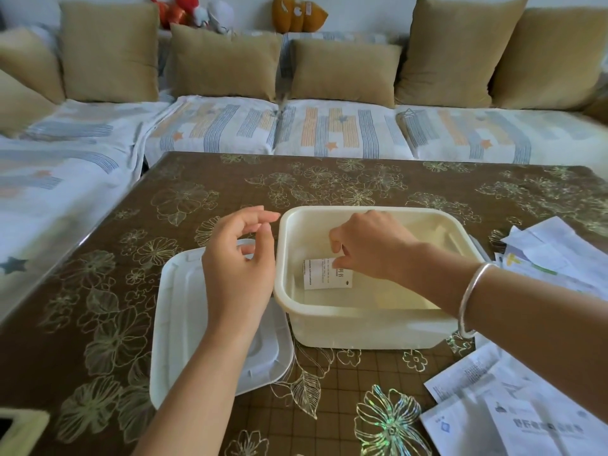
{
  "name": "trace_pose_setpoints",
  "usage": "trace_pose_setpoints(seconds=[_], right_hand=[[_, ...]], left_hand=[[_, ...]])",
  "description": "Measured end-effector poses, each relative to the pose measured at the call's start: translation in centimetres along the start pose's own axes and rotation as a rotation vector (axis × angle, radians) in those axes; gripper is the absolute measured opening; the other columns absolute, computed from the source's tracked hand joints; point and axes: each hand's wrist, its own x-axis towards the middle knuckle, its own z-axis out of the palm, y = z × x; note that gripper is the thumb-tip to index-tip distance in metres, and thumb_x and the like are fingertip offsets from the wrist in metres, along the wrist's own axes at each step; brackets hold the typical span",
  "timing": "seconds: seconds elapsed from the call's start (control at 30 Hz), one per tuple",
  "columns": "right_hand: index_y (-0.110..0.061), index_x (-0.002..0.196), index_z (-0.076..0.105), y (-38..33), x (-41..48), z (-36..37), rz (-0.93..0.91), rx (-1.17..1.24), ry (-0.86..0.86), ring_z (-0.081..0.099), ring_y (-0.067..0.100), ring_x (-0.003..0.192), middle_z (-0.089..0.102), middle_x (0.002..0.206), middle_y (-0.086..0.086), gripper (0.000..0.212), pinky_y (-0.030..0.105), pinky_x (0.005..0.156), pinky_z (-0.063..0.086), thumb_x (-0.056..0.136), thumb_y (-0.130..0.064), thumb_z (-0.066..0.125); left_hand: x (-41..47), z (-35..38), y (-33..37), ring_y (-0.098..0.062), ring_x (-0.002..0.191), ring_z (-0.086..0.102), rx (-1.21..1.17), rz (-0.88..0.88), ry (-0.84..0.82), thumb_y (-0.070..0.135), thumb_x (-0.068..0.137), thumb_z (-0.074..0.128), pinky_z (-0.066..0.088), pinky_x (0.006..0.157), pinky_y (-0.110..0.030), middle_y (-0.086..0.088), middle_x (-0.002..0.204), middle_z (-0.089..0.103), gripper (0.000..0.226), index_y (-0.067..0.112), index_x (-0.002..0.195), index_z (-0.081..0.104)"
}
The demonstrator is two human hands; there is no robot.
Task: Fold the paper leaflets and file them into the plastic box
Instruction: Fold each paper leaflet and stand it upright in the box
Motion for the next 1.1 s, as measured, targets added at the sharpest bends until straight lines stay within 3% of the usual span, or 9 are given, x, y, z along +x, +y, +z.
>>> trace_pose_setpoints(seconds=[0.17,0.27,0.37,0.5,0.6,0.73,0.9,1.0,1.1], right_hand=[[-0.027,0.102,0.067,0.3,-1.6,-1.7,0.087,0.120,0.153,0.063,0.018,0.086,0.070,0.096,-0.008,0.021,0.025,0.068,0.042,0.088,-0.042,0.062],[-0.024,0.087,0.069,0.0,-4.6,-3.5,0.178,0.384,0.280,0.061,0.007,0.069,0.066,0.077,-0.014,0.012,0.022,0.063,0.048,0.086,-0.036,0.066],[-0.026,0.077,0.066,-0.8,-10.3,-4.5,0.238,0.649,0.452,0.050,-0.001,0.053,0.055,0.058,-0.016,0.009,0.009,0.052,0.037,0.084,-0.030,0.069],[-0.025,0.074,0.065,-0.6,-18.9,-1.4,0.420,0.846,0.542,0.049,0.009,0.052,0.056,0.054,-0.008,0.011,0.022,0.055,0.043,0.082,-0.020,0.071],[-0.029,0.077,0.065,0.5,-24.7,3.2,0.671,0.749,0.480,0.057,0.011,0.060,0.061,0.063,-0.011,0.012,0.030,0.056,0.045,0.084,-0.020,0.069],[-0.033,0.087,0.061,-0.1,-30.8,7.2,0.895,0.557,0.522,0.054,0.009,0.069,0.060,0.089,-0.010,0.010,0.028,0.053,0.040,0.087,-0.023,0.064],[-0.030,0.112,0.057,-0.1,-33.5,9.0,1.070,0.562,0.451,0.055,0.013,0.075,0.057,0.108,-0.009,0.028,0.032,0.063,0.044,0.088,-0.044,0.060],[-0.031,0.117,0.054,0.1,-33.3,9.6,1.065,0.668,0.376,0.060,0.015,0.087,0.061,0.105,-0.012,0.038,0.033,0.065,0.045,0.084,-0.050,0.062],[-0.030,0.121,0.054,-0.2,-33.4,9.5,1.070,0.641,0.392,0.061,0.016,0.090,0.061,0.110,-0.011,0.041,0.035,0.069,0.048,0.086,-0.050,0.060]], left_hand=[[-1.1,-0.3,1.0,-0.006,0.099,0.060,0.039,0.059,0.011,0.007,0.093,0.055,0.045,0.076,-0.014,0.012,0.108,0.066,0.024,0.027,0.093,0.069],[-2.6,-0.1,2.4,-0.009,0.089,0.059,0.084,0.146,0.027,0.008,0.092,0.056,0.039,0.068,-0.011,0.011,0.101,0.065,0.019,0.022,0.094,0.070],[-4.2,0.1,3.1,-0.008,0.072,0.051,0.117,0.209,0.025,0.012,0.092,0.057,0.035,0.063,-0.010,0.009,0.094,0.062,0.015,0.019,0.096,0.070],[-7.3,0.9,4.1,-0.010,0.074,0.054,0.146,0.303,0.008,0.017,0.092,0.055,0.037,0.063,-0.015,0.007,0.092,0.063,0.015,0.017,0.095,0.069],[-12.0,2.6,5.0,-0.003,0.067,0.053,0.146,0.379,-0.244,0.012,0.092,0.058,0.035,0.060,-0.008,0.010,0.089,0.062,0.012,0.017,0.096,0.068],[-18.6,5.1,4.1,0.000,0.077,0.063,0.310,0.093,-0.656,0.028,0.091,0.063,0.055,0.071,-0.026,0.018,0.099,0.066,0.018,0.030,0.110,0.062],[-21.5,7.4,4.3,-0.009,0.084,0.066,0.253,-0.295,-0.715,0.041,0.088,0.068,0.054,0.083,-0.033,0.020,0.085,0.064,0.040,0.025,0.121,0.053],[-22.1,9.0,4.8,-0.002,0.060,0.063,0.057,-0.571,-0.718,0.032,0.085,0.074,0.053,0.060,-0.025,0.005,0.088,0.069,0.051,0.019,0.128,0.050],[-22.7,9.6,5.1,-0.002,0.045,0.055,-0.098,-0.682,-0.693,0.015,0.086,0.073,0.041,0.043,-0.019,-0.003,0.076,0.067,0.044,0.008,0.126,0.055]])
